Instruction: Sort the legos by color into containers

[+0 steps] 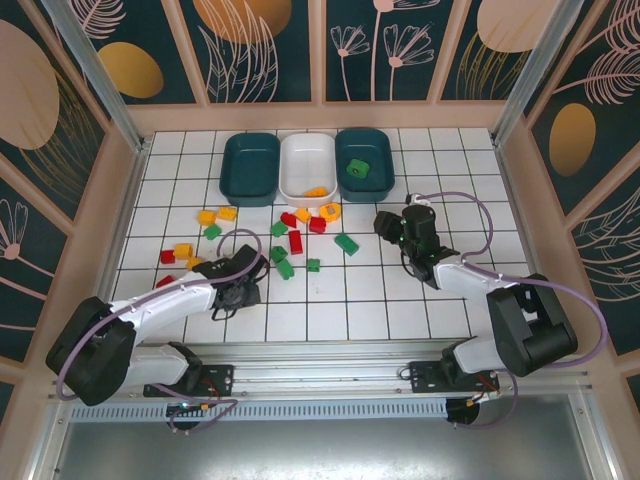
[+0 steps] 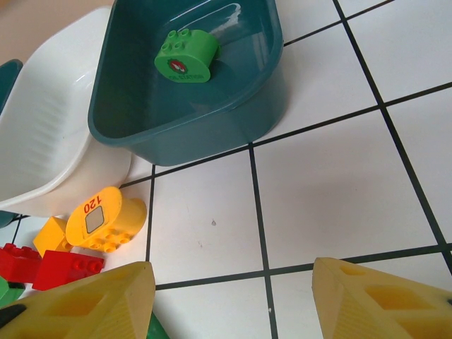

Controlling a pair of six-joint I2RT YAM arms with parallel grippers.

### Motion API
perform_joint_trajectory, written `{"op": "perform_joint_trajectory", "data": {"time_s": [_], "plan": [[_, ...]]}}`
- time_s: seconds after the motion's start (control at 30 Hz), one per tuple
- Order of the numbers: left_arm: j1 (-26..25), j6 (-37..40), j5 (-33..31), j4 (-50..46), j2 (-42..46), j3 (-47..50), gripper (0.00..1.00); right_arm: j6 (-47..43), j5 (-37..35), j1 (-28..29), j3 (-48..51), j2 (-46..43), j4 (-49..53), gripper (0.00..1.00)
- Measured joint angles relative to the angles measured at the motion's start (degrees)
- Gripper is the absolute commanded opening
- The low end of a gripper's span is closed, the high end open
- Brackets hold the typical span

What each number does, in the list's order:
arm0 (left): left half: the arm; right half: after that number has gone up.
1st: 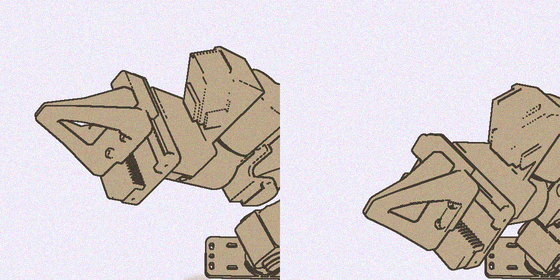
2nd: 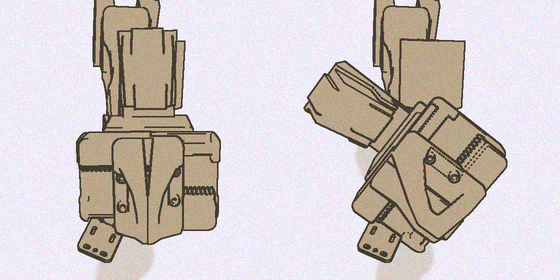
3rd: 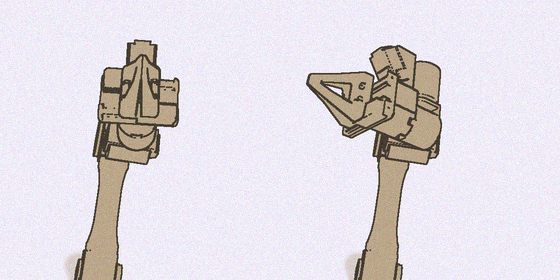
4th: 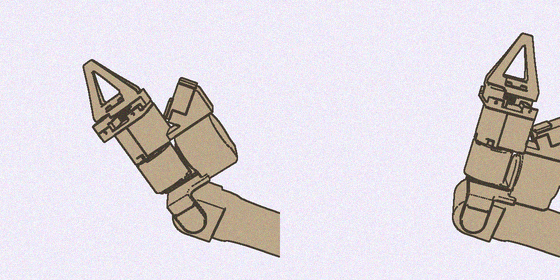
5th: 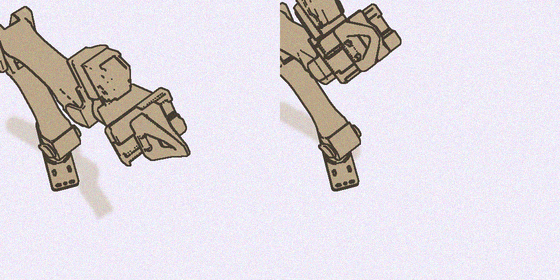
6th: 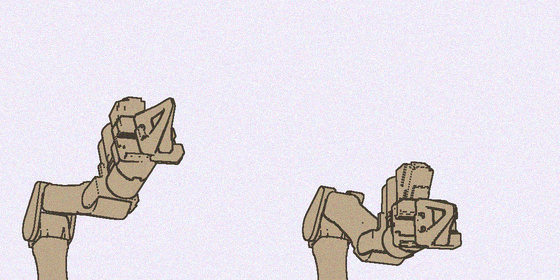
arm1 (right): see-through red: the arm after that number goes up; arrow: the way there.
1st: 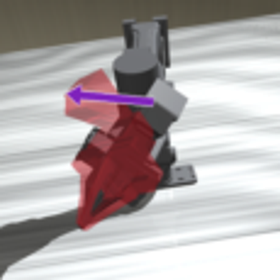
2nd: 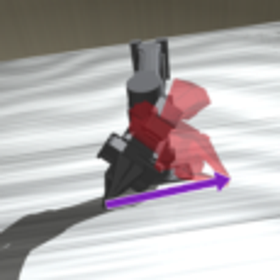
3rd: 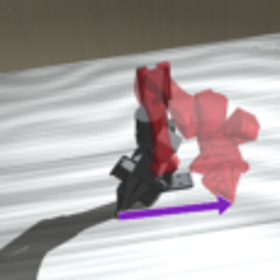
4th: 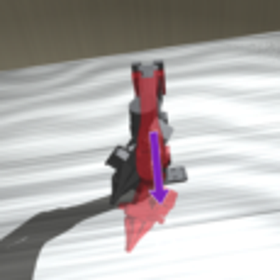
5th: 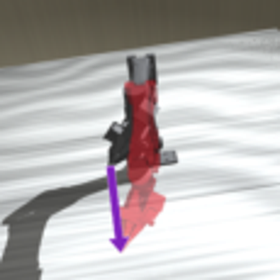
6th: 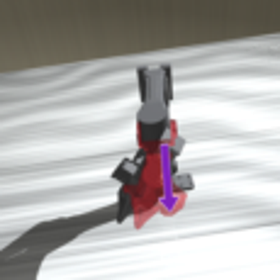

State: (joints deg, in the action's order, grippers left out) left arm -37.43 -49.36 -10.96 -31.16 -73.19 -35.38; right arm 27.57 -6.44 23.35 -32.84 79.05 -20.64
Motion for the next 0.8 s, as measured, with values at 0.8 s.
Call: {"op": "perform_joint_trajectory", "data": {"time_s": [0.8], "plan": [[26.2, 18.8, 7.3, 1.2, -47.0, -67.4, 0.12, -1.5, 0.4, 0.0, -6.8, 4.4, 8.2, 0.61]]}}
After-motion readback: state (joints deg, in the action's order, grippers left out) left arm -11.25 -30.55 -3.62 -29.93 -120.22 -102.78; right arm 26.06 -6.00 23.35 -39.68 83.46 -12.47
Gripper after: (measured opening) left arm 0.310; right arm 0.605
